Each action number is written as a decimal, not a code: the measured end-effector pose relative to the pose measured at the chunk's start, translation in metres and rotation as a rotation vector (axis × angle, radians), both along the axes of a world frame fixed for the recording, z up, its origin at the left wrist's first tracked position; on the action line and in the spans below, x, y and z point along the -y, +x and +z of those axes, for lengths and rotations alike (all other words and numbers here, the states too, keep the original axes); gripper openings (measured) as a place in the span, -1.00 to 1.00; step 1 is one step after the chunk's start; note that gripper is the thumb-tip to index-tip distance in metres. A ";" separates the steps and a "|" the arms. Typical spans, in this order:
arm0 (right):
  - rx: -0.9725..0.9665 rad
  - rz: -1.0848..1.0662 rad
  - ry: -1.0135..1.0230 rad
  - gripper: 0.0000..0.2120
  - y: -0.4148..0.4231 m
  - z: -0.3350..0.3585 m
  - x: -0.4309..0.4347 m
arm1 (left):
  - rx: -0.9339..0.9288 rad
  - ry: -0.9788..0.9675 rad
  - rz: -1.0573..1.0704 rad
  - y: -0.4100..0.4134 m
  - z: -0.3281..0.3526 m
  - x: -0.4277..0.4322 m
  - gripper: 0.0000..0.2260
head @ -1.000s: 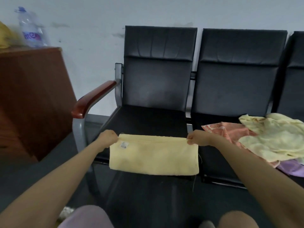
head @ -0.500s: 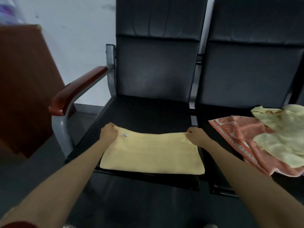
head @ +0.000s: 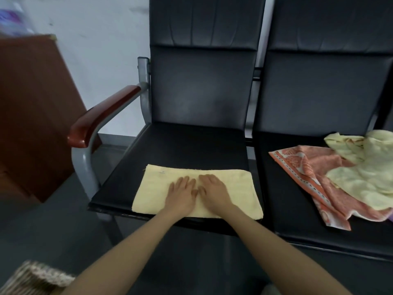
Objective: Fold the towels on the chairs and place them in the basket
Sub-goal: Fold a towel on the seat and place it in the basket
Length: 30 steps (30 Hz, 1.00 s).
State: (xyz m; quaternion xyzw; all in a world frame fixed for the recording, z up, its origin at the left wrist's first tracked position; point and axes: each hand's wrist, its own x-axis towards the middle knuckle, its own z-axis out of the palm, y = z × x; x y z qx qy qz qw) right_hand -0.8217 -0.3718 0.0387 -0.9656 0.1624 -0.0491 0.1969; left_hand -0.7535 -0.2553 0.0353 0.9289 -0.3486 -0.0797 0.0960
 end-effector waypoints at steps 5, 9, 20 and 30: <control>-0.221 -0.014 -0.096 -0.45 -0.015 -0.012 0.021 | 0.030 0.058 0.214 0.020 -0.007 -0.041 -0.48; -0.253 -0.070 -0.102 -0.44 -0.032 -0.010 0.042 | -0.026 0.001 0.326 0.039 -0.005 -0.071 -0.50; -0.299 -0.094 -0.074 -0.41 -0.048 -0.008 0.047 | -0.055 -0.167 0.634 0.054 -0.003 -0.083 -0.28; -0.288 -0.097 -0.091 -0.41 -0.047 -0.006 0.044 | -0.050 -0.377 0.469 0.047 0.022 -0.083 -0.80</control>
